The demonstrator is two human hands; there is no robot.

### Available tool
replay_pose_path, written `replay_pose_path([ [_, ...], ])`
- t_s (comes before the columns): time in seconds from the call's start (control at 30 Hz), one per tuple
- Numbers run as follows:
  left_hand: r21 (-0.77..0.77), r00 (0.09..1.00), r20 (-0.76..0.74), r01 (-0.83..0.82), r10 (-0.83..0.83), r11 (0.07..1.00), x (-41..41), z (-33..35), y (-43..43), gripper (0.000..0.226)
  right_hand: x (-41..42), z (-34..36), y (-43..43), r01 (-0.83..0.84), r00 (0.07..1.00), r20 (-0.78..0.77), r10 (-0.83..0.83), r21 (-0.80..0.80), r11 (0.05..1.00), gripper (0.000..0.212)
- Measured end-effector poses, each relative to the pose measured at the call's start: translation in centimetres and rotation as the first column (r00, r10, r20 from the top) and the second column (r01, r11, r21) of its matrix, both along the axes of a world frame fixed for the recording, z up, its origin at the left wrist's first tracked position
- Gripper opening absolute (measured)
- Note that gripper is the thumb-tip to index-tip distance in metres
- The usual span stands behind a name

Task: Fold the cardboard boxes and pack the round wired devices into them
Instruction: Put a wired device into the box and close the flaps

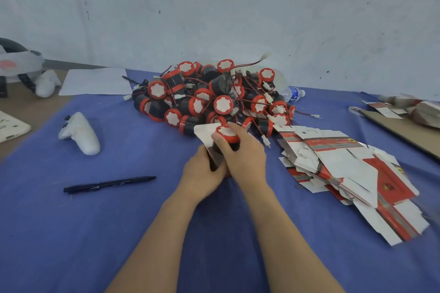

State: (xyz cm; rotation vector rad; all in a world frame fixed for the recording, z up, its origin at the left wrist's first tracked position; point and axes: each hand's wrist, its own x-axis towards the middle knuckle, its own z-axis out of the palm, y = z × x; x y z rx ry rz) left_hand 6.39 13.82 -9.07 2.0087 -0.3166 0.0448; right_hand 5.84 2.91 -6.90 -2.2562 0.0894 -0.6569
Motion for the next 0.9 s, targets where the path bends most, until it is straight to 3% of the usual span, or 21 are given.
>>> replay_pose_path([
  [0.13, -0.006, 0.991, -0.072, 0.109, -0.109, 0.994, 0.1, 0.1, 0.7, 0.059, 0.1, 0.6, -0.4, -0.01, 1.0, -0.024, 0.009, -0.017, 1.0, 0.053],
  [0.3, -0.005, 0.999, -0.034, 0.034, -0.034, 0.999, 0.3, -0.5, 0.4, 0.054, -0.6, 1.4, -0.7, 0.015, 0.983, -0.177, -0.038, -0.129, 0.992, 0.054],
  [0.47, 0.014, 1.0, 0.003, -0.013, 0.013, 1.0, 0.1, -0.5, 0.3, 0.051, -0.6, 2.0, -0.8, 0.105, 0.98, -0.146, -0.137, -0.208, 0.973, 0.052],
  [0.63, 0.07, 0.999, 0.017, 0.027, -0.028, 0.997, 0.2, -0.5, 0.4, 0.052, -0.5, 1.5, 0.0, 0.123, 0.951, -0.228, -0.207, -0.334, 0.935, 0.058],
  [0.77, -0.103, 0.999, -0.002, 0.05, -0.051, 0.993, 0.0, 0.0, 0.5, 0.052, -0.3, 1.6, 0.5, 0.039, 0.958, -0.221, -0.185, -0.539, 0.841, 0.049],
  [0.9, -0.257, 0.998, -0.068, -0.017, -0.001, 0.966, 0.0, 0.5, 0.1, 0.026, -0.1, 1.7, -1.0, -0.108, 0.963, -0.268, 0.01, -0.355, 0.929, 0.039],
])
